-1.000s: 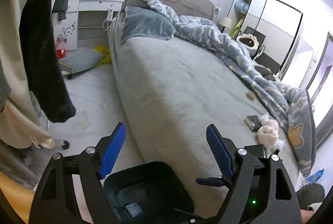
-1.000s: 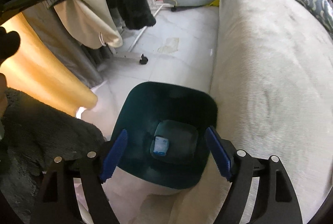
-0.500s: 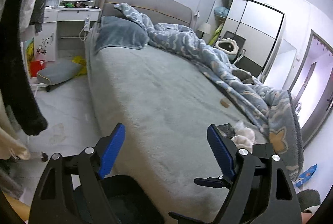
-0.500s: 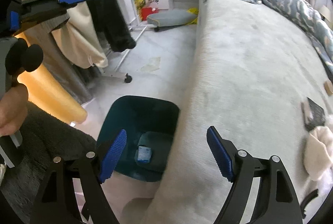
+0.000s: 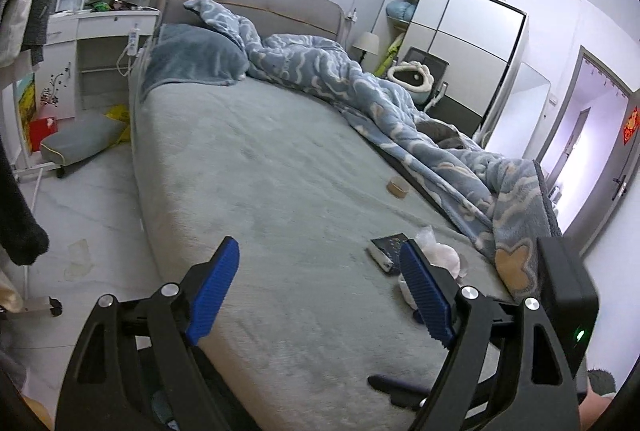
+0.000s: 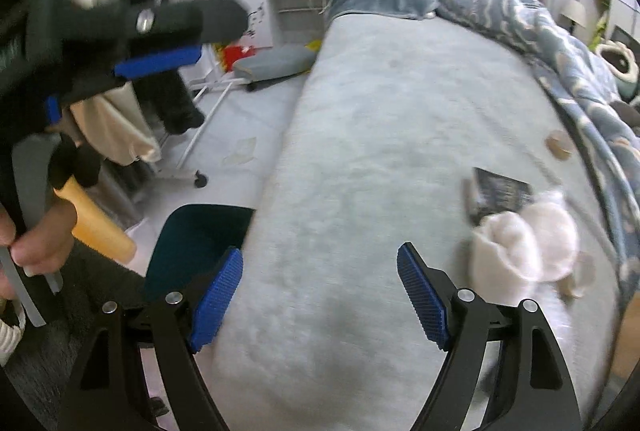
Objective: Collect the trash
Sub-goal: 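Move the right gripper back over the bed to the bubble wrap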
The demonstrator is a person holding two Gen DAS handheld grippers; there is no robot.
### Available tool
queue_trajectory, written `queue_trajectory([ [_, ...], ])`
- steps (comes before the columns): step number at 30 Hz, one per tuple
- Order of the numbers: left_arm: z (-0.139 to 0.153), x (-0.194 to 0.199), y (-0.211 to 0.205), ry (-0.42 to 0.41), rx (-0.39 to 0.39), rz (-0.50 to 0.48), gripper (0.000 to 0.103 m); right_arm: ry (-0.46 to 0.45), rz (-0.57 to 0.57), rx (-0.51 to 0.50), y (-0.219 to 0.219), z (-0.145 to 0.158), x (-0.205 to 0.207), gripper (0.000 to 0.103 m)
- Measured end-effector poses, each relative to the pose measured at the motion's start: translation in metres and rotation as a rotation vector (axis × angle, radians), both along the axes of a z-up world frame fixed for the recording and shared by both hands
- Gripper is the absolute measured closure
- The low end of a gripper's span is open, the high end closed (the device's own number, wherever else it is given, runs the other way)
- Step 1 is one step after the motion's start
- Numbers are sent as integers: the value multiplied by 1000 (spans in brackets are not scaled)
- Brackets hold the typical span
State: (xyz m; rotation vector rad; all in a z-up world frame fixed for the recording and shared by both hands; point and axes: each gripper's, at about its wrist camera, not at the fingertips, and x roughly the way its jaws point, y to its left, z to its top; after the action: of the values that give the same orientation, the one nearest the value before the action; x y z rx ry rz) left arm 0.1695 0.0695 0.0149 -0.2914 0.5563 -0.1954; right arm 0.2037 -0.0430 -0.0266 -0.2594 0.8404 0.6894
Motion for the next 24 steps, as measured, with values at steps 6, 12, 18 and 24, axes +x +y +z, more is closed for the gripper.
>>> queue_trajectory([
  [6, -7, 12, -22, 16, -5, -35, 19, -7, -57, 15, -34, 5, 9, 22],
  [12, -13, 22, -40, 32, -9, -59, 19, -12, -115, 38, -67, 9, 13, 22],
  [18, -21, 30, -58, 50, -5, -86, 19, -12, -175, 62, -97, 11, 20, 22],
  [24, -25, 35, -74, 53, -9, -116, 18, 10, -230, 89, -122, 9, 27, 22],
])
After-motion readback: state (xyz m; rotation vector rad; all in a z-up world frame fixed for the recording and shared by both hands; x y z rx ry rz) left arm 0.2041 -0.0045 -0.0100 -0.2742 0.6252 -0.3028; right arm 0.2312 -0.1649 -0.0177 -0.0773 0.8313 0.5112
